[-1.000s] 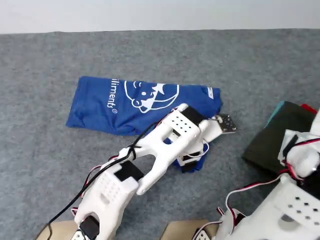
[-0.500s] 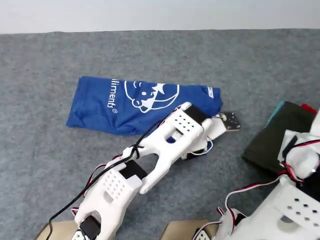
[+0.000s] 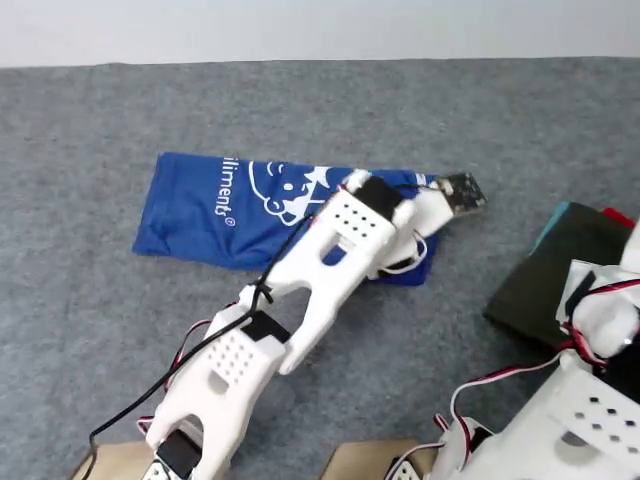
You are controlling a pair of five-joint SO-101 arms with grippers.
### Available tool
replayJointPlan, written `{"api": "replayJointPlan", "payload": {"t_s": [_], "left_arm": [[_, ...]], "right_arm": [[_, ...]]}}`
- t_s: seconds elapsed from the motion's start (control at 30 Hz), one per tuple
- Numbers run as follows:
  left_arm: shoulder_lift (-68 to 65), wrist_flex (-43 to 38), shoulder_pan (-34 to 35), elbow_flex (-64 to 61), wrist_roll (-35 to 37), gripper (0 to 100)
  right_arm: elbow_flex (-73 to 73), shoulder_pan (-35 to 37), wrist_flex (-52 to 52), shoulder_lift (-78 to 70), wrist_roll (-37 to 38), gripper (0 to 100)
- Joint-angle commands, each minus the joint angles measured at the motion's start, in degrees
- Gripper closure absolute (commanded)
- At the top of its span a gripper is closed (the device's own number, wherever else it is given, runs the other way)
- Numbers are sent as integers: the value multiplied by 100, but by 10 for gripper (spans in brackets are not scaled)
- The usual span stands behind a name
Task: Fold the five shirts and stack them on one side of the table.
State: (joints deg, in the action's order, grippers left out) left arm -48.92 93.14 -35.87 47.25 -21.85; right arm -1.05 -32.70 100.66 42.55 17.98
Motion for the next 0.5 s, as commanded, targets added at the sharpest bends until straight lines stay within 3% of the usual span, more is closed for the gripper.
{"api": "replayJointPlan", "payload": {"t_s": [0.0,0.47], "left_arm": [[-229,-44,255,848,-264,994],[-1468,-220,677,2422,-659,983]], "right_arm": [[-18,-57,215,57,70,988],[-9,-48,215,40,70,988]]}}
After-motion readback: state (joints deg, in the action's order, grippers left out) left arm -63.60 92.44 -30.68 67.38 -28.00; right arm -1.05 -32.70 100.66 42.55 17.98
